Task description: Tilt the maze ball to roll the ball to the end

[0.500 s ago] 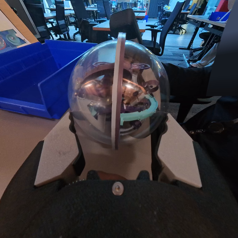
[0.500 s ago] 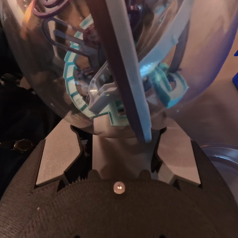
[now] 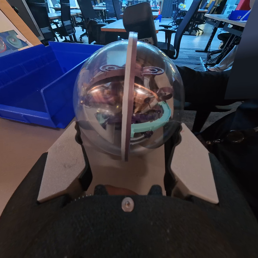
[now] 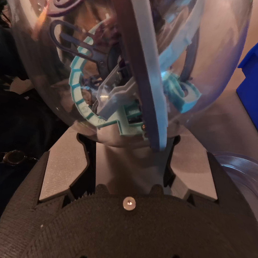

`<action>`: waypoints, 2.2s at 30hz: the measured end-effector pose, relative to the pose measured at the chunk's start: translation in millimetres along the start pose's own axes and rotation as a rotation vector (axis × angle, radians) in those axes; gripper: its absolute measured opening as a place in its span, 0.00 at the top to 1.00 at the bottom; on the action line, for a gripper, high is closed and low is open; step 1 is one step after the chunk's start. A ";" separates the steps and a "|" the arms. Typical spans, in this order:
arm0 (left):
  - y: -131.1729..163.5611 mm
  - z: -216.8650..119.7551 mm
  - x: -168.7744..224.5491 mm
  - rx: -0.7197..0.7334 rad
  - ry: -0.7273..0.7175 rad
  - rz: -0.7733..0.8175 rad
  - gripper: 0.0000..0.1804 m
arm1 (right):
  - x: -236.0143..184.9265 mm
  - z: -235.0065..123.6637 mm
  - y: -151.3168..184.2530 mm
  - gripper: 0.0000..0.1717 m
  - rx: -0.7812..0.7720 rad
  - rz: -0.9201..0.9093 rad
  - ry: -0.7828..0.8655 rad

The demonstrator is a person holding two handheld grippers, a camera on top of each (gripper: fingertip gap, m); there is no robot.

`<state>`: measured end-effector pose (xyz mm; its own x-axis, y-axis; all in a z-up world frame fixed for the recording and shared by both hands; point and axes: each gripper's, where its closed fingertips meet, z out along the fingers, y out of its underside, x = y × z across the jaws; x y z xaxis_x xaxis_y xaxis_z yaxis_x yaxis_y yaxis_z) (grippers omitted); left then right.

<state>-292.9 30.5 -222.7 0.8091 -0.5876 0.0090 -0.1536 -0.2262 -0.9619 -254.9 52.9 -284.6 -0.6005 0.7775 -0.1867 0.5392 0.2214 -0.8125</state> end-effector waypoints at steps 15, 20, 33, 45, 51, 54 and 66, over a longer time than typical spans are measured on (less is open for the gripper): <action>-4.4 -0.6 -0.8 0.026 0.007 -0.028 0.27 | 7.4 -22.5 -22.8 0.20 0.115 -0.125 0.114; -1.2 2.5 -2.1 0.013 0.000 -0.029 0.28 | 7.5 -30.9 -39.9 0.19 0.227 -0.162 0.145; -4.5 0.8 -3.2 0.052 0.003 -0.025 0.28 | 8.3 -29.1 -38.0 0.19 0.201 -0.128 0.143; -11.6 -6.0 -5.9 0.129 0.001 -0.007 0.29 | 9.8 -22.3 -31.5 0.21 0.186 -0.100 0.123; -2.6 -3.1 -6.5 0.078 -0.003 0.007 0.28 | 10.0 -22.4 -31.9 0.21 0.189 -0.096 0.123; 4.6 1.1 -6.6 0.036 -0.013 0.026 0.27 | 9.9 -22.4 -31.7 0.21 0.190 -0.095 0.121; 14.3 6.6 -6.8 -0.028 -0.041 0.073 0.26 | 9.6 -23.6 -29.4 0.20 0.179 -0.095 0.121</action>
<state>-296.8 36.4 -238.3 0.8178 -0.5709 -0.0725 -0.2280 -0.2056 -0.9517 -262.6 67.8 -249.5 -0.5629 0.8252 -0.0460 0.3638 0.1974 -0.9103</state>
